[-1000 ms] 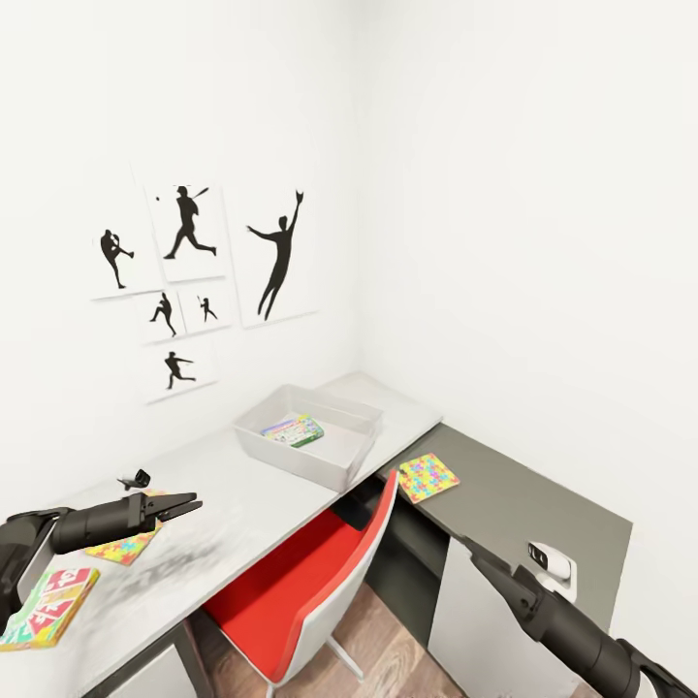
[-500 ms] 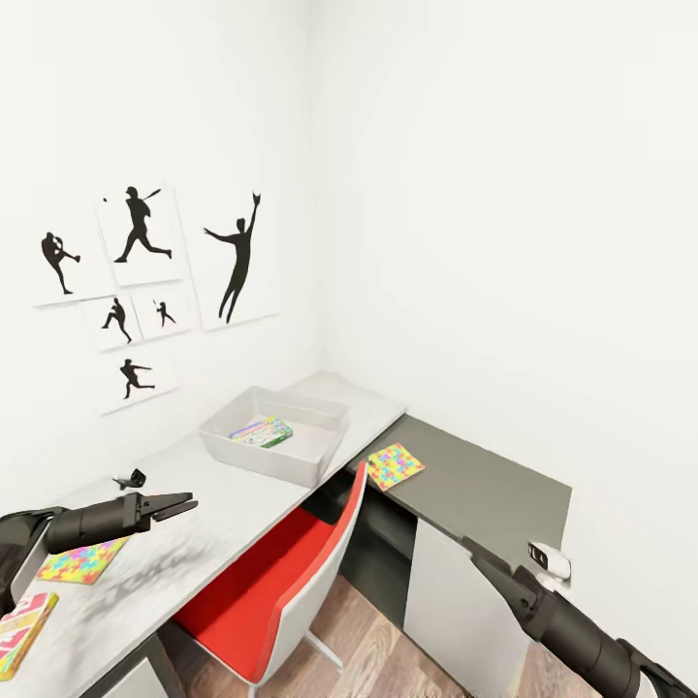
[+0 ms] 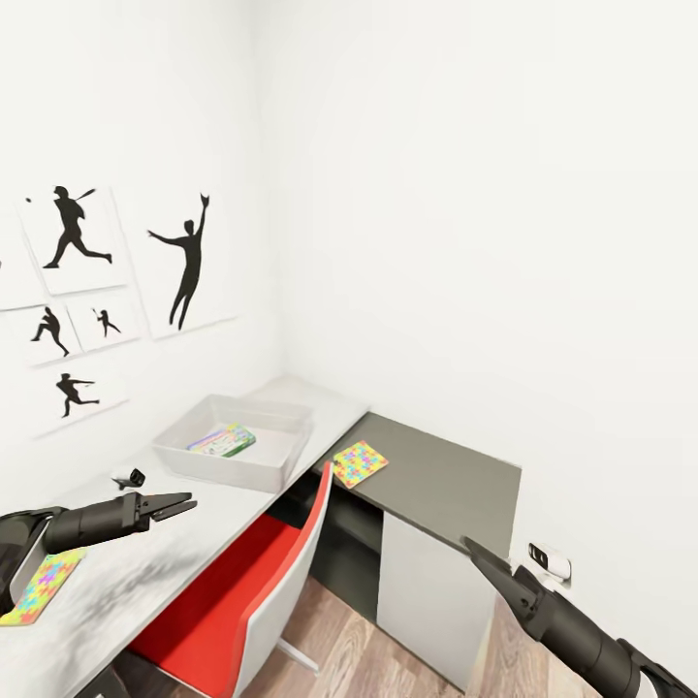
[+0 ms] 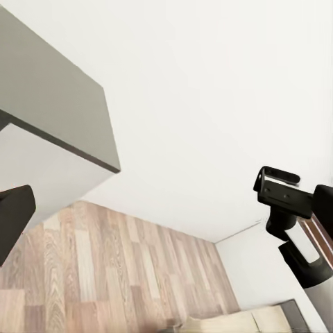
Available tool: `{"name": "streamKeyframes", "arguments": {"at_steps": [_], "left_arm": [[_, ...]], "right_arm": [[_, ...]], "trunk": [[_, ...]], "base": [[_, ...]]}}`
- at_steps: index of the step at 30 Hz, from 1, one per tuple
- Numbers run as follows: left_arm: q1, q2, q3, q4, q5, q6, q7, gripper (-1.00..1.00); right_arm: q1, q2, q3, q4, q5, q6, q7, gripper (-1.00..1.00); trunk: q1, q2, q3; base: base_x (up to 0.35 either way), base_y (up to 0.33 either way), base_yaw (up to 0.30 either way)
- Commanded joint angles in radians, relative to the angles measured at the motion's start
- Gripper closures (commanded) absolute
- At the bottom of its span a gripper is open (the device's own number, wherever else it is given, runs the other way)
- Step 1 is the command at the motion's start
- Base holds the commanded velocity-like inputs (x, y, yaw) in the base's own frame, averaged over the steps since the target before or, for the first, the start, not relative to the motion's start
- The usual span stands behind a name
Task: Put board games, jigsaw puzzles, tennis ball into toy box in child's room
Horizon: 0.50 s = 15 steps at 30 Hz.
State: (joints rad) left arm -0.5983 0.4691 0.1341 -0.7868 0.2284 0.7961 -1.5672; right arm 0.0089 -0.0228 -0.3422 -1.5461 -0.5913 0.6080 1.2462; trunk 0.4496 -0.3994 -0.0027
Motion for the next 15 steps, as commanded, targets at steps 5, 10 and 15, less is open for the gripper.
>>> {"name": "streamKeyframes", "arguments": {"at_steps": [5,10,15], "left_arm": [[0.0,-0.001,-0.001,0.0,0.001,0.011,-0.004,-1.0],[0.001,-0.002,-0.002,0.0,0.001,0.017,-0.004,-1.0],[0.0,-0.003,-0.001,0.0,0.001,0.021,-0.004,-1.0]], "right_arm": [[0.0,0.0,0.0,0.0,-0.005,0.009,-0.001,-1.0],[0.0,0.0,0.0,0.0,-0.005,0.009,-0.002,-1.0],[0.0,0.0,0.0,0.0,-0.005,0.009,-0.002,-1.0]], "trunk": [[0.0,-0.001,0.002],[0.0,-0.001,0.004],[0.0,-0.001,0.005]], "base": [[0.0,0.0,-0.277],[0.0,0.0,-0.277],[0.0,0.0,-0.277]]}}
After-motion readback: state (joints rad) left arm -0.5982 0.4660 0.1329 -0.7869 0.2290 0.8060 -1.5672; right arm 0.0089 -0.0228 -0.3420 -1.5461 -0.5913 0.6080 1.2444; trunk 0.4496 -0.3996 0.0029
